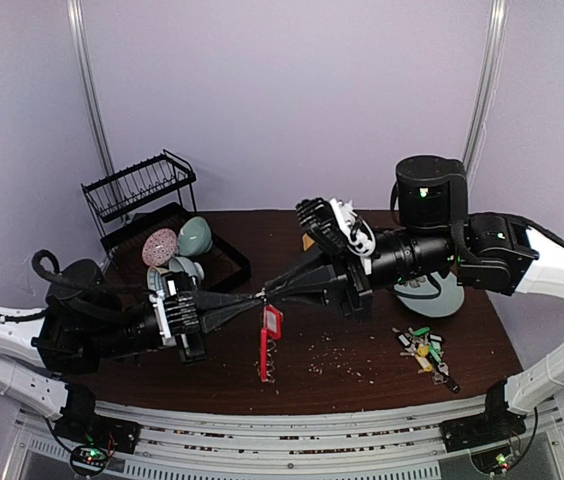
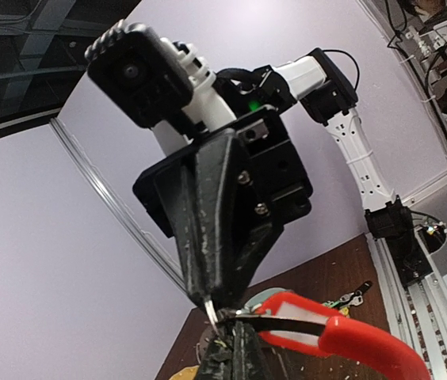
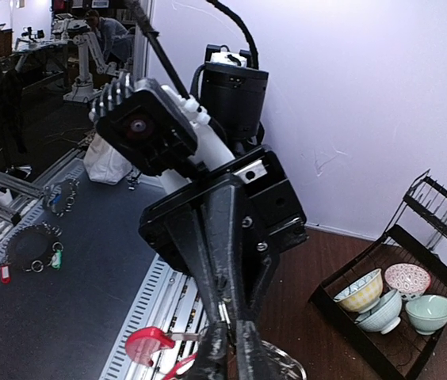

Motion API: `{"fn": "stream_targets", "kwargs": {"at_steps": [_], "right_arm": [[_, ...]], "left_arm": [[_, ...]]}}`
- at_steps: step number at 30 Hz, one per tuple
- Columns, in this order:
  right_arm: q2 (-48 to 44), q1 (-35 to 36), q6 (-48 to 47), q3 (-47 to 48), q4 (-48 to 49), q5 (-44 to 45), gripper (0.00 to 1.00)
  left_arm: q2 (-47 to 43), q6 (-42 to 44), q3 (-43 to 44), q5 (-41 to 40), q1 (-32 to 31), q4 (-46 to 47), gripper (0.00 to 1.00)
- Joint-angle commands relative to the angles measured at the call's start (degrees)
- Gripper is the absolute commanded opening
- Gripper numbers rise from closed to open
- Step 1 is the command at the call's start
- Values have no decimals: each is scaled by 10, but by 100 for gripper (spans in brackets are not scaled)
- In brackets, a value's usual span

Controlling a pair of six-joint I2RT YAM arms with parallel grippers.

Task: Put the keys on the keyring

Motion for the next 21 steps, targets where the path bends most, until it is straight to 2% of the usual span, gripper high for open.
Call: {"fn": "stream_targets", "kwargs": {"at_steps": [1, 7, 11, 13, 15, 18, 21], "right_arm": [[2, 2, 3, 6, 5, 9, 0], [-3, 2, -7, 9, -13, 26, 0], [-6, 3, -16, 15, -43, 56, 0], [-10, 3, -20, 14, -55, 72, 0], [-17, 3, -25, 13, -67, 91, 0], [-22, 3, -31, 14, -93, 122, 0], [-16, 5, -42, 28, -128, 167, 0]], "left_arm": [[0, -8, 18, 3, -2, 23, 0], [-2, -22, 18, -9, -1, 12, 0], [-4, -62, 22, -48, -2, -5, 0], [-1, -79, 31, -67, -2, -33, 13], [1, -93, 41, -78, -2, -65, 19], [-6, -124, 46, -94, -2, -102, 37], [-10, -155, 70, -88, -2, -172, 41]]}}
